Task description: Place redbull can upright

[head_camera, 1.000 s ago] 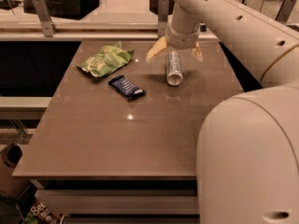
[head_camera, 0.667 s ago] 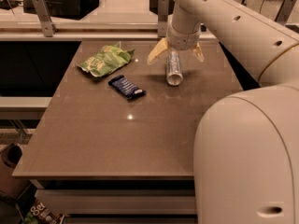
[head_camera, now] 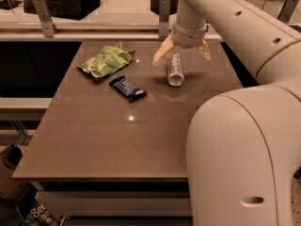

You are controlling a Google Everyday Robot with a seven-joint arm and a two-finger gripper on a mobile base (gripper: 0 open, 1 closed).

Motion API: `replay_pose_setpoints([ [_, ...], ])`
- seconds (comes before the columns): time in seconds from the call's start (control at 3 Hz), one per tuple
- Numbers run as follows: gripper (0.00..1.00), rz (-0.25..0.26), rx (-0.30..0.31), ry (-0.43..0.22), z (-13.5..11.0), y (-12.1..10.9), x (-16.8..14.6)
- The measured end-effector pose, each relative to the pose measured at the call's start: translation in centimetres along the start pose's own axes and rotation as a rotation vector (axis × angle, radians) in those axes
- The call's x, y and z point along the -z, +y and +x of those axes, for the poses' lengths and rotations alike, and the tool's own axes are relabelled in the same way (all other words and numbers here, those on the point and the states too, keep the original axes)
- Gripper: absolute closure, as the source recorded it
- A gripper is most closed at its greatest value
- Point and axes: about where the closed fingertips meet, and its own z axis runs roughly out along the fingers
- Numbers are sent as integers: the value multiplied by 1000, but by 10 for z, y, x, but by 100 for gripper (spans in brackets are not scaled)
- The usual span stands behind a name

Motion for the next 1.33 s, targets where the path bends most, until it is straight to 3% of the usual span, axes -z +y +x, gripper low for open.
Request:
replay_pose_setpoints([
  [0.33, 0, 10, 8, 13, 0, -1, 5],
  [1.33, 0, -36, 23, 16, -5, 25, -7],
])
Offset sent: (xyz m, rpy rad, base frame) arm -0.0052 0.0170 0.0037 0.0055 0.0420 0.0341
